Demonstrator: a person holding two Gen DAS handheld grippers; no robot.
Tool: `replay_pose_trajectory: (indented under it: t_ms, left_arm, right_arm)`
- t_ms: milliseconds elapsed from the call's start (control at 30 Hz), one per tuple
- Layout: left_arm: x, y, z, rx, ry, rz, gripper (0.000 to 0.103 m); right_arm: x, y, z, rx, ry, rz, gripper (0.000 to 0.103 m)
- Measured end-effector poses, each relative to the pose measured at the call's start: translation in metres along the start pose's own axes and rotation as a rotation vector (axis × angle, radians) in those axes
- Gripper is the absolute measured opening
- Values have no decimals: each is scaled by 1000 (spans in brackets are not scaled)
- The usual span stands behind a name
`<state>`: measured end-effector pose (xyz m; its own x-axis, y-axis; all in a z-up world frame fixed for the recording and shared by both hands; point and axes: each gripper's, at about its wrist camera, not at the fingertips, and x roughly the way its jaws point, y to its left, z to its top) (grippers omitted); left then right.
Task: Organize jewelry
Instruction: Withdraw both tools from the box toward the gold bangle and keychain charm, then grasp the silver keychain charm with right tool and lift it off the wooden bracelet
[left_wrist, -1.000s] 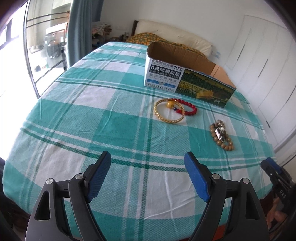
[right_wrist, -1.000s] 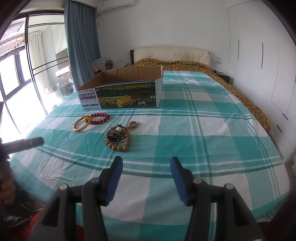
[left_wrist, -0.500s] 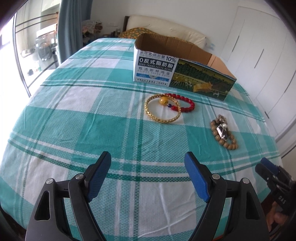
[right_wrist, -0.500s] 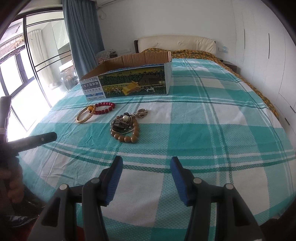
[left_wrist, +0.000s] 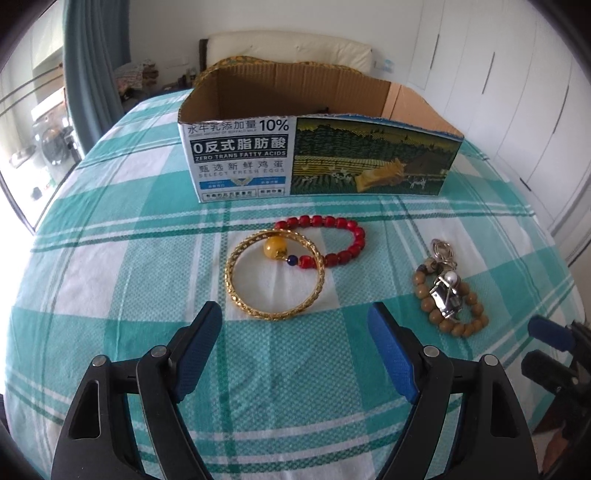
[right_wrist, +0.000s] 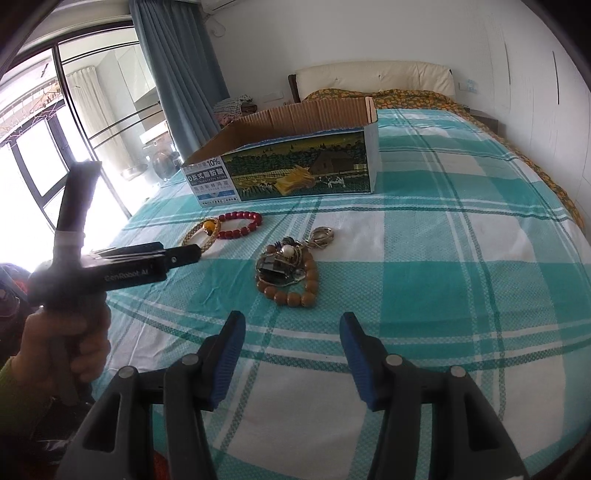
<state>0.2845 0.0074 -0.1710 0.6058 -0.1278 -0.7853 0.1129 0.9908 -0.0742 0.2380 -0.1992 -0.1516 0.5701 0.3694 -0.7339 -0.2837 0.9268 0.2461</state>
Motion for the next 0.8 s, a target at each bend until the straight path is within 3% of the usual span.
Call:
replay_pose_trajectory:
  t_ms: [267,467,667,800]
  left_arm:
    - [17,2,0,13,19,-11,78]
    - [18,0,-2,25,-3,-2,78]
    - [22,-6,-1,41,4,21,78]
    - [23,-8,0,43,6,23,78]
  right_arm:
    - [34,14,21,-22,50,59,50]
    - [36,4,27,-37,58,-9,46]
    - [47,8,30,-34,104,60,42]
    - [71,17,30,-48,154,-15,42]
